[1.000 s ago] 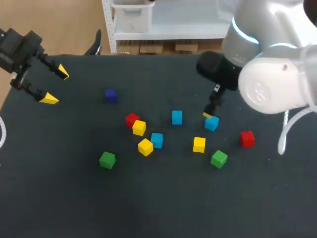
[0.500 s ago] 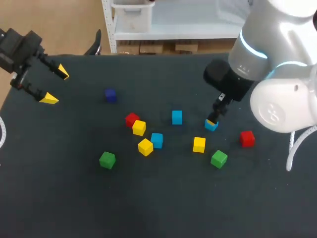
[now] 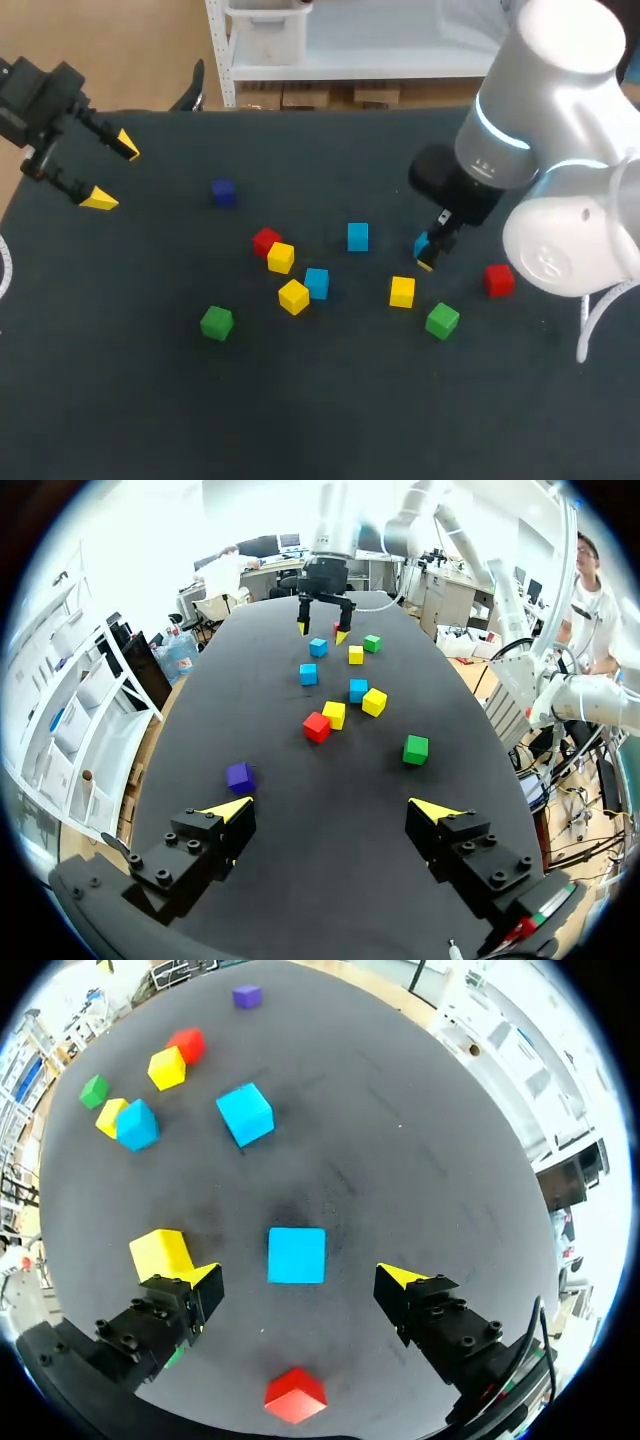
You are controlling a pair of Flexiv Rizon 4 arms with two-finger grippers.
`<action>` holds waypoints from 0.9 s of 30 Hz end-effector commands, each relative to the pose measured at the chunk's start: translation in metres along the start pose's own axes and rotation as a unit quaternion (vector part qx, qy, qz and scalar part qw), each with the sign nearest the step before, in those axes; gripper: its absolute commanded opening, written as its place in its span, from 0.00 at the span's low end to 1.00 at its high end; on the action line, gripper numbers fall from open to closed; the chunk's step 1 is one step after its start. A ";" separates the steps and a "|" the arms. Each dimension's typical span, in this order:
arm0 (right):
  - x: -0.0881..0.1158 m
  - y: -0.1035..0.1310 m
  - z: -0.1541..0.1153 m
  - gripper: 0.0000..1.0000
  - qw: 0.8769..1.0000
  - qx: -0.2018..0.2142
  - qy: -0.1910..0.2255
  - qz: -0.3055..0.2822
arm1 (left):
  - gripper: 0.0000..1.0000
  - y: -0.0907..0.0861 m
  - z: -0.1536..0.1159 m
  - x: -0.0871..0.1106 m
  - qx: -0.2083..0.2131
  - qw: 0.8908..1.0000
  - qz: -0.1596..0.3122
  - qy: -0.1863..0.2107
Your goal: Place the blue cubes, place green cubes on the blue cubes, place the yellow cubes on the green cubes, then place the red cubes on the yellow cubes, and place purple cube on the red cubes.
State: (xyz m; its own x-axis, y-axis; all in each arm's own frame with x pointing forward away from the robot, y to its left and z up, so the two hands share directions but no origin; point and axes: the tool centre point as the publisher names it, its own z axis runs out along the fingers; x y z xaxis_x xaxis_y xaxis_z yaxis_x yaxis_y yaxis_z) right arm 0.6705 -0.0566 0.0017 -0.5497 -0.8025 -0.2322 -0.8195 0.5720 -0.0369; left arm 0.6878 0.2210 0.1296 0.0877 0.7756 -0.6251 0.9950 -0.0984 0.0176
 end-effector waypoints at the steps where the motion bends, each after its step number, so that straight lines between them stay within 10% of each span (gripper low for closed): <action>1: -0.005 -0.004 0.010 1.00 1.000 -0.005 0.003 -0.006 | 1.00 0.001 0.000 0.000 0.000 1.000 0.001 0.000; 27: 0.002 0.005 0.021 1.00 0.999 -0.008 0.022 -0.028 | 1.00 0.001 0.000 0.000 0.000 1.000 0.001 0.000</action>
State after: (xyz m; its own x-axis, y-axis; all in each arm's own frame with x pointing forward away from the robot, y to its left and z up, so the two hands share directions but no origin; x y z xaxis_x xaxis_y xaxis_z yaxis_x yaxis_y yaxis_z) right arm 0.6699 -0.0523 -0.0171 -0.5097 -0.8405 -0.1840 -0.8518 0.5230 -0.0296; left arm 0.6878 0.2210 0.1296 0.0877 0.7756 -0.6251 0.9950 -0.0984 0.0176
